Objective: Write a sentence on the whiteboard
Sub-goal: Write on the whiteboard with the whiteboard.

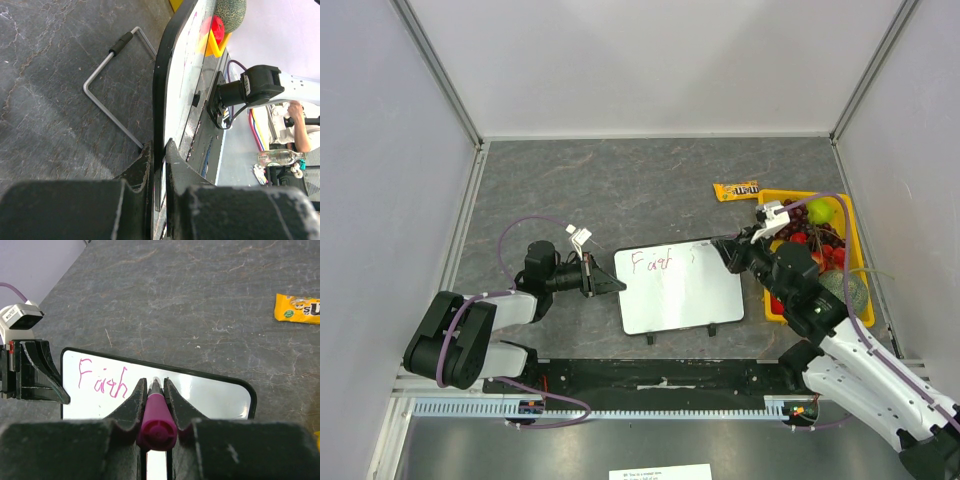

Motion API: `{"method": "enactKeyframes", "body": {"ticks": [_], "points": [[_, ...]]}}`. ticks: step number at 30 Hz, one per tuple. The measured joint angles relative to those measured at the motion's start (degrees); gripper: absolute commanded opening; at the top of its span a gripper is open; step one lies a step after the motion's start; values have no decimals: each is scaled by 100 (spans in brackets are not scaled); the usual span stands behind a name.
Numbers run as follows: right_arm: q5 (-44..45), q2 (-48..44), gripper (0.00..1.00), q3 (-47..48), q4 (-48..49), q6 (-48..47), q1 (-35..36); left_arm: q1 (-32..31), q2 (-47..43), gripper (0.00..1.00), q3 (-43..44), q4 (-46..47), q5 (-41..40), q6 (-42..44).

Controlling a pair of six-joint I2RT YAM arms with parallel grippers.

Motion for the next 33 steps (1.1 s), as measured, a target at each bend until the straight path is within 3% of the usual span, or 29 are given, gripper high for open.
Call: {"method": "enactKeyframes", "body": {"ticks": [33], "points": [[90, 11, 0, -35, -249, -4, -7, -4, -2, 2, 0, 0, -2, 0]]}}
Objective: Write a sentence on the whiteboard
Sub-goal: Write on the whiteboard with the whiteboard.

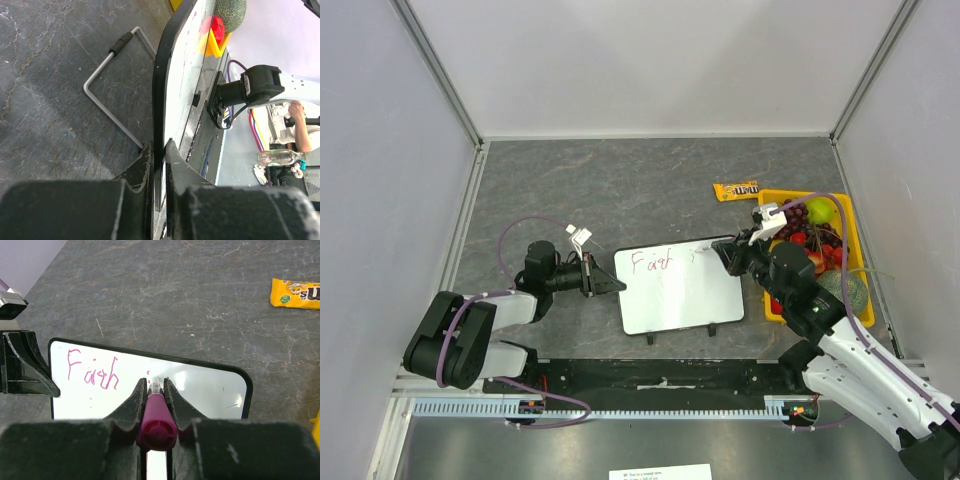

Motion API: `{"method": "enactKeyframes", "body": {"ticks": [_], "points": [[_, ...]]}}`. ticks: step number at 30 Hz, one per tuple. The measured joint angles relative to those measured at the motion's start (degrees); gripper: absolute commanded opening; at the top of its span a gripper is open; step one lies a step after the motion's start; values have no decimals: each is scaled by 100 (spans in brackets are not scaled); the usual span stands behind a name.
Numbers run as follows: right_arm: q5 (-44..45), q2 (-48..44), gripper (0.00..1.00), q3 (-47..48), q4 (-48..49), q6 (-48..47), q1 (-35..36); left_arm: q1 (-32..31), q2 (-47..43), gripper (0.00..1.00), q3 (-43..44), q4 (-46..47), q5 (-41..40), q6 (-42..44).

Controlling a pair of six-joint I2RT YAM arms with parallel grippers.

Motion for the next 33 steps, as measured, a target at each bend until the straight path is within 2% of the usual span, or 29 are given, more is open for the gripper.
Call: {"method": "enactKeyframes", "body": {"ticks": [33], "points": [[-111, -560, 0, -413, -216, 98, 0, -22, 0, 2, 2, -2, -39, 2]]}}
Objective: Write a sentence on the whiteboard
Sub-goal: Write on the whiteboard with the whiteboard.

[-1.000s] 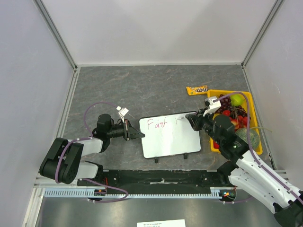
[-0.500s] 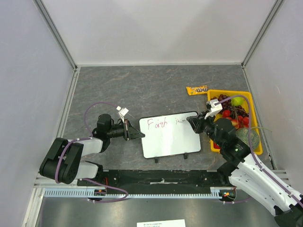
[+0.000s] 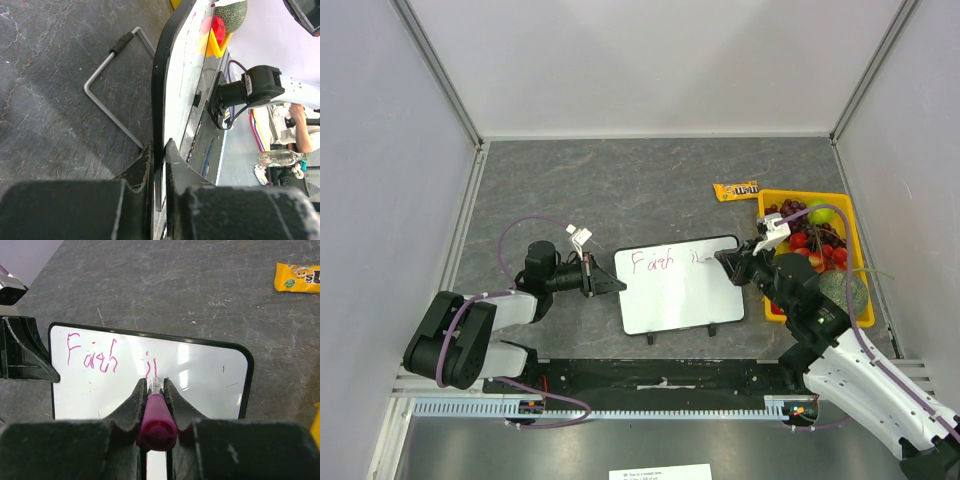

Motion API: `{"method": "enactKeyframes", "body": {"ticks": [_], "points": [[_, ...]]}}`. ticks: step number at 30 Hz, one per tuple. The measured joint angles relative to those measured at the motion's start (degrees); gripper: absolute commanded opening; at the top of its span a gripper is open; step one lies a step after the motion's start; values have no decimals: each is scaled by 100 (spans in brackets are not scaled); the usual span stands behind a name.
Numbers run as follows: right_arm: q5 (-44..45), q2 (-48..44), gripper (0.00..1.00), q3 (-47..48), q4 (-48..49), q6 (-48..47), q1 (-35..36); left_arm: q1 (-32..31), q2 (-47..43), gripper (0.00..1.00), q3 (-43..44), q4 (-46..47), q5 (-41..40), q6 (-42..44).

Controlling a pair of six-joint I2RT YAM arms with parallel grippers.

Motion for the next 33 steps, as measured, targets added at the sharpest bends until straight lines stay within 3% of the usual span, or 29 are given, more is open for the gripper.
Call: {"method": "enactKeyframes", "body": {"ticks": [33], "points": [[411, 407, 0, 328, 164, -52, 2, -17, 0, 2, 9, -20, -33, 0]]}}
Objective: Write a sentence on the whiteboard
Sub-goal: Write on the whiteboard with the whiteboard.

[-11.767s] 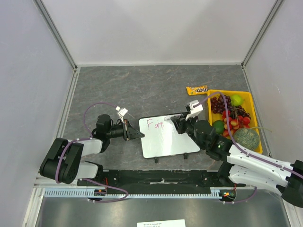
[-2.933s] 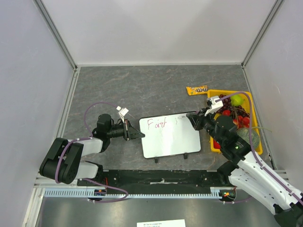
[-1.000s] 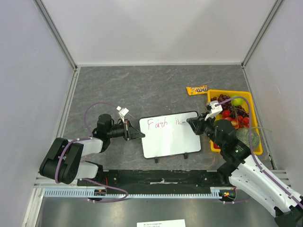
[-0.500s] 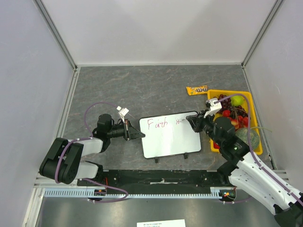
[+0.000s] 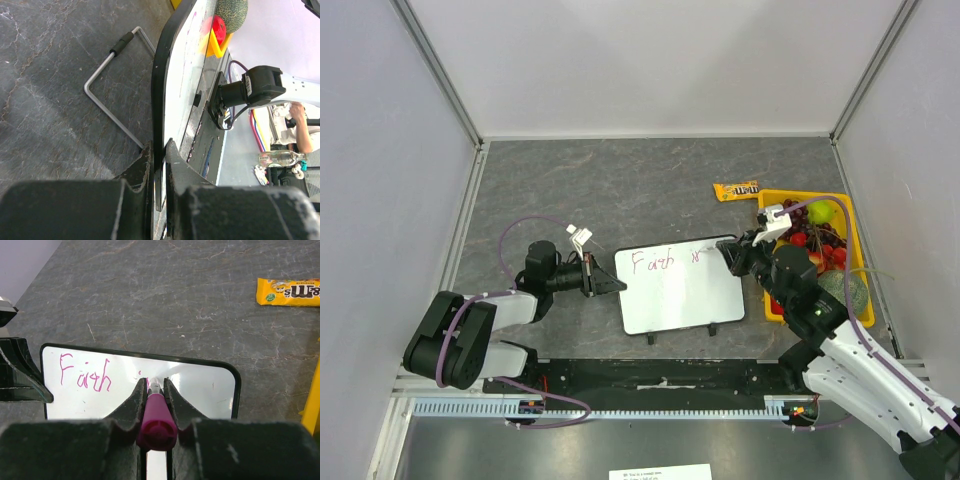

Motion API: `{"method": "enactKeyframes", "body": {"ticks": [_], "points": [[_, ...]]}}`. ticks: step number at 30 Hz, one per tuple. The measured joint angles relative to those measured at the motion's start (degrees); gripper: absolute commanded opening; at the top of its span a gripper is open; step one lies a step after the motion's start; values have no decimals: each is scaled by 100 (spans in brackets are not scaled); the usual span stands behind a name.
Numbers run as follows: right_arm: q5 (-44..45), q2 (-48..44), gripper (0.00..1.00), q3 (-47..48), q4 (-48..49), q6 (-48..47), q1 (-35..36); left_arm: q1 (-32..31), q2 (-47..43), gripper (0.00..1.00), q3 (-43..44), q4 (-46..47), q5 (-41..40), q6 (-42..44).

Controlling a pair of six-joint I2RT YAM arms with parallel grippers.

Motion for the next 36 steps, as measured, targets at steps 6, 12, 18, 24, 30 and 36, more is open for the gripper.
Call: {"method": "enactKeyframes", "body": {"ticks": [6, 12, 18, 24, 30, 36], "points": [[2, -50, 0, 0, -76, 0, -2, 0, 0, 2, 0, 0, 2, 0], [2, -184, 0, -2, -251, -2, -2, 0, 0, 2, 0, 0, 2, 0], [-9, -310, 0, -81, -348, 4, -2, -7, 0, 2, 2, -2, -4, -2], [-46, -398, 0, -177, -382, 61, -2, -11, -7, 2, 4, -13, -11, 0], [-48, -459, 0, -184, -428, 114, -2, -22, -90, 13, 4, -105, -55, 4], [-50, -483, 0, 120, -717, 103, -2, -59, -514, 55, -33, -339, -415, 129]]}}
